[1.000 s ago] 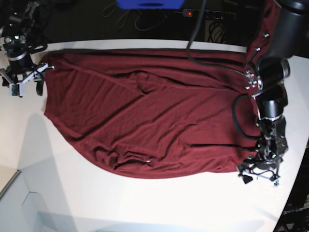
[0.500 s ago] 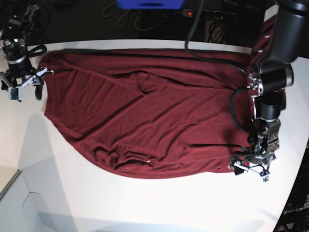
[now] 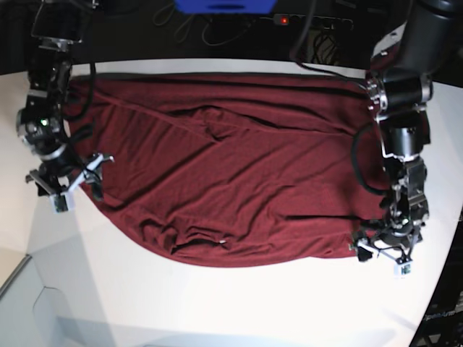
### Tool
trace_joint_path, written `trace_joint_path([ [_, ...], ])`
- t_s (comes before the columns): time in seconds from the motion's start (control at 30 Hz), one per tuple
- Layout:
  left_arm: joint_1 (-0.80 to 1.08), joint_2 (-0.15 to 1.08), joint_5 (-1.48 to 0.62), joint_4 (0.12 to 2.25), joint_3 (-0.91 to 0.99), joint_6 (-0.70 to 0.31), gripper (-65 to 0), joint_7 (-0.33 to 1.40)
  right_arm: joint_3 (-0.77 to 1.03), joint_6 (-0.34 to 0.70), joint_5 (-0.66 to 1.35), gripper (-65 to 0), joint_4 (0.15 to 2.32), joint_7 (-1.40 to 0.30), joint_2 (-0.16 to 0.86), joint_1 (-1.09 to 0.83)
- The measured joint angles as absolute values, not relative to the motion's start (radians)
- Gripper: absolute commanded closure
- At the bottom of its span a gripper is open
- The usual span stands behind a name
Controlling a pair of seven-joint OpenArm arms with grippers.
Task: Layout the t-shirt on the table in an organized manner, then fold the t-shirt properly
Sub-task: 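Move both grippers to the shirt's hem corners and grasp them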
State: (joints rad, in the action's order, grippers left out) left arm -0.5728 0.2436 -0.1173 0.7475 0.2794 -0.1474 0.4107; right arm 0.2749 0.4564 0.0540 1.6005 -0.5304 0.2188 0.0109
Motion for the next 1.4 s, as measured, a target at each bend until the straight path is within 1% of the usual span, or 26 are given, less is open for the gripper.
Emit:
trace_joint_path([
  [0.1,-0.54,0.263,-0.117,0.765,0.281,-0.143,-51.3,0.411,0.249,0.452,0.055,-43.6,1.511,-0.58,0.222,0.111],
  [0.37,-0.532,0.27,-0.117,0.768,0.28,-0.149,-51.3,0.413,0.17,0.456,0.06,-43.5,1.206,-0.573,0.219,0.287],
  [0.57,-0.526,0.277,-0.117,0.768,0.281,-0.147,-51.3,0.412,0.166,0.452,0.06,-43.5,0.961,-0.434,0.238,0.399],
  [0.67,-0.526,0.277,-0.117,0.768,0.28,-0.147,-51.3,0.413,0.157,0.449,0.051,-43.3,0.868,-0.406,0.256,0.416],
  [0.83,-0.526,0.277,-0.113,0.768,0.28,-0.146,-51.3,0.415,0.156,0.449,0.052,-42.3,0.855,-0.371,0.254,0.41],
  [0.9,-0.526,0.277,-0.113,0.768,0.281,-0.146,-51.3,0.415,0.156,0.449,0.053,-37.5,0.855,-0.359,0.254,0.402],
  [0.97,-0.525,0.277,-0.113,0.768,0.281,-0.146,-51.3,0.416,0.157,0.449,0.057,-29.1,0.855,-0.351,0.255,0.398],
  [1.07,-0.501,0.272,-0.117,0.791,0.281,-0.146,-51.3,0.411,0.159,0.449,0.058,-12.3,0.855,-0.355,0.256,0.398],
  [1.17,-0.464,0.265,-0.117,0.822,0.279,-0.146,-51.3,0.414,0.159,0.449,0.061,-1.9,0.855,-0.359,0.261,0.398],
  [1.2,-0.455,0.265,-0.116,0.823,0.279,-0.146,-51.3,0.415,0.159,0.449,0.06,-0.1,0.855,-0.358,0.262,0.398],
  [1.4,-0.407,0.267,-0.113,0.818,0.279,-0.146,-51.3,0.409,0.159,0.449,0.06,0.0,0.855,-0.358,0.264,0.398],
])
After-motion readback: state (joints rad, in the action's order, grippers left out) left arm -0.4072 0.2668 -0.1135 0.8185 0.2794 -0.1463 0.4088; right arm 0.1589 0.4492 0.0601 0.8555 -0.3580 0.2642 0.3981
